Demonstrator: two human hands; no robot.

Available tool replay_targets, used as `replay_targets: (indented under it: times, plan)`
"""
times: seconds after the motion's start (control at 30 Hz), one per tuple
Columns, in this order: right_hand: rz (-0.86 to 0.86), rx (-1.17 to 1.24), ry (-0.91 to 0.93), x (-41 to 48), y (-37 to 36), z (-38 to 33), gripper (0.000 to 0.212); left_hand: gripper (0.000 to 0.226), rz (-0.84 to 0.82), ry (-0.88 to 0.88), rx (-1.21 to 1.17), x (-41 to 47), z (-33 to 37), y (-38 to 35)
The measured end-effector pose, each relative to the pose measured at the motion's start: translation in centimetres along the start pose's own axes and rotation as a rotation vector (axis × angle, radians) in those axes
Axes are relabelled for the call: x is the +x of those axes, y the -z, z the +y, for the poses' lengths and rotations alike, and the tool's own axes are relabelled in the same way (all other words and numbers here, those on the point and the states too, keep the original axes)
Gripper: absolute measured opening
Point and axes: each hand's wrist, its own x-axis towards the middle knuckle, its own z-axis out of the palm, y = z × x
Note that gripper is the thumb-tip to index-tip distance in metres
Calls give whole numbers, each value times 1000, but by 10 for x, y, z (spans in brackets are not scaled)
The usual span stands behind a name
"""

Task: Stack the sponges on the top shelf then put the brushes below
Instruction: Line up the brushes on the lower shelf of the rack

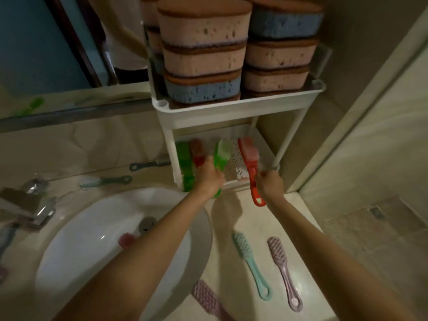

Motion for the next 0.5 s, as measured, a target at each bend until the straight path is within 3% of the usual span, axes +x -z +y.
replay_targets:
  times: [0.17,0.3,0.37,0.43,0.5]
  plan:
    - [-56,-27,36,46,-11,-20,28,31,72,175,168,40,2,-22]
    - [-73,-129,62,69,-23,-24,27,30,51,216,294,56,-4,-31]
    - [-108,-195,96,80,-31,-26,30,41,91,187,329,65,-6,-31]
    - [-139,-257,121,88,-37,-29,32,62,146,138,235,73,-7,-31]
    - [-163,-302,161,94,-42,-32,35,70,189,108,145,78,-7,-30]
